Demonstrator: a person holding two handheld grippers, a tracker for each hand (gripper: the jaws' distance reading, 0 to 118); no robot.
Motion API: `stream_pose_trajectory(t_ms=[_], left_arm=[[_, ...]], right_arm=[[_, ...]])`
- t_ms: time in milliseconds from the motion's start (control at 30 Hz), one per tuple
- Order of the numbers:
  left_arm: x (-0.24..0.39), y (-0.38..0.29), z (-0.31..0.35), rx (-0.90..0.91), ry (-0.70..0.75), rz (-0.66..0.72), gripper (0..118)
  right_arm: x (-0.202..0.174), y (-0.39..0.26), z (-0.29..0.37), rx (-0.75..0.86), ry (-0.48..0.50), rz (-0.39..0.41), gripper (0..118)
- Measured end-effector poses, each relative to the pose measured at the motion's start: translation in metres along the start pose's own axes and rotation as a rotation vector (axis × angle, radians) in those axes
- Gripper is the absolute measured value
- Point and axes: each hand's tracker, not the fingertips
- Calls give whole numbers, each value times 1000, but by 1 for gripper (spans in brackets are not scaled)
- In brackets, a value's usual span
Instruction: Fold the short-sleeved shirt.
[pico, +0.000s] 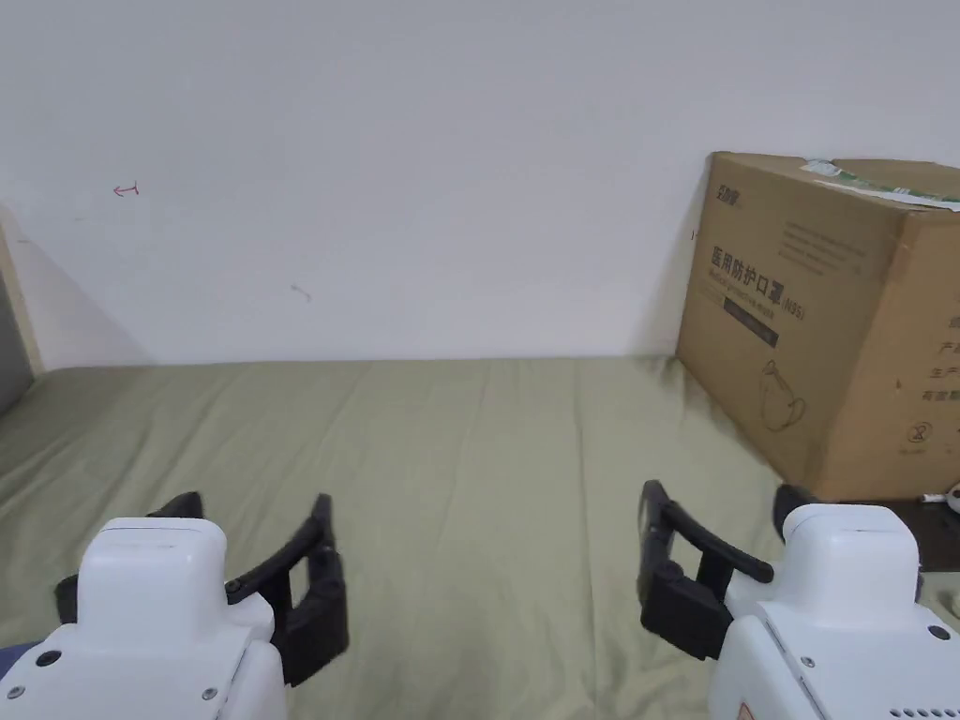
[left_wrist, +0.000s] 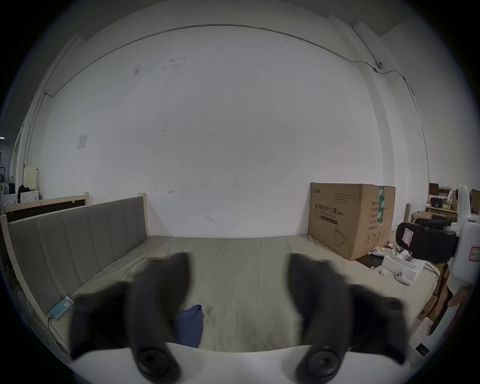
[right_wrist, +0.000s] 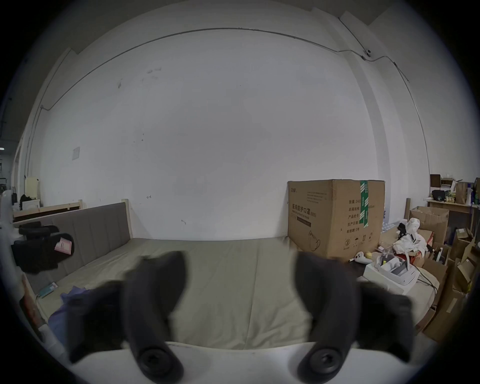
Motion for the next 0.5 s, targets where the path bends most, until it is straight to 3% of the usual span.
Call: stream_pose_trajectory(t_ms=[33, 67, 133, 167, 300, 500], left_arm=[[0, 0, 0, 2, 4, -1, 30], [0, 1, 0, 2, 2, -4, 17], [-2, 1, 0, -1, -6, 2, 7], [-3, 2, 0, -14, -24, 10, 2], [-3, 3, 2, 7, -2, 9, 1], [-5, 9, 1, 10, 4, -10, 0]], right_arm=[[0, 1, 0, 1, -7, 4, 46], [1, 1, 0, -2, -4, 4, 38], [4, 0, -1, -6, 19, -3, 10], [3, 1, -1, -6, 14, 0, 10], [1, 2, 1, 10, -1, 33, 3], [-6, 7, 1, 30, 10, 74, 2]])
